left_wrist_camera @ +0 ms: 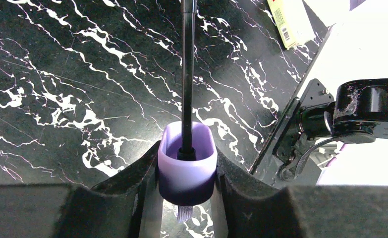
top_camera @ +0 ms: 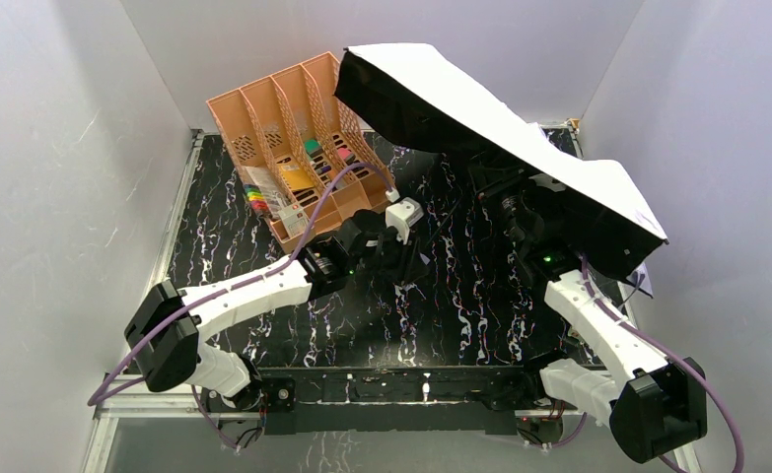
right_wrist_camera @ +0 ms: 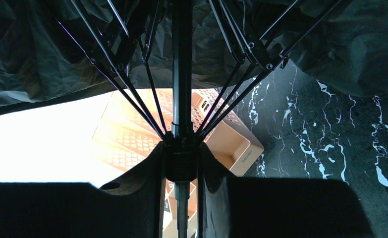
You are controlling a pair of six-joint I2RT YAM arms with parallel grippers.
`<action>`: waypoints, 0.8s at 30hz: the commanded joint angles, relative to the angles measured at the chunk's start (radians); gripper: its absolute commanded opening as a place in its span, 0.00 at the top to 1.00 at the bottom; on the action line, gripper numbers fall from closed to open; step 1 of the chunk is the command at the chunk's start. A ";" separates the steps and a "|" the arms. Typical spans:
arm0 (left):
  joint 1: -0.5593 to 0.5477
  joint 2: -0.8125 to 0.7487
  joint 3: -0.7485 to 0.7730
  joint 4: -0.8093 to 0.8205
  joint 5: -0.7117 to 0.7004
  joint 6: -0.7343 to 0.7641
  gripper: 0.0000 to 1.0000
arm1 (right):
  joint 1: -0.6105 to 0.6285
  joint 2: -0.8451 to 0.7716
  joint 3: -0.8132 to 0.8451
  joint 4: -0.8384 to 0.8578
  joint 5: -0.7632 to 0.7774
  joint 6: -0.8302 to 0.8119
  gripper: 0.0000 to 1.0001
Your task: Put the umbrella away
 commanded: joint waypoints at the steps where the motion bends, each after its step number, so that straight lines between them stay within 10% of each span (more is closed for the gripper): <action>1: -0.001 -0.027 0.043 0.047 -0.019 0.010 0.94 | -0.008 -0.036 0.050 0.047 -0.001 -0.004 1.00; 9: -0.002 0.079 0.246 0.119 -0.070 0.050 1.00 | 0.001 -0.021 0.044 -0.071 -0.241 0.003 1.00; 24: 0.000 0.203 0.430 0.098 -0.145 0.112 1.00 | 0.177 -0.191 -0.069 -0.128 -0.074 0.019 1.00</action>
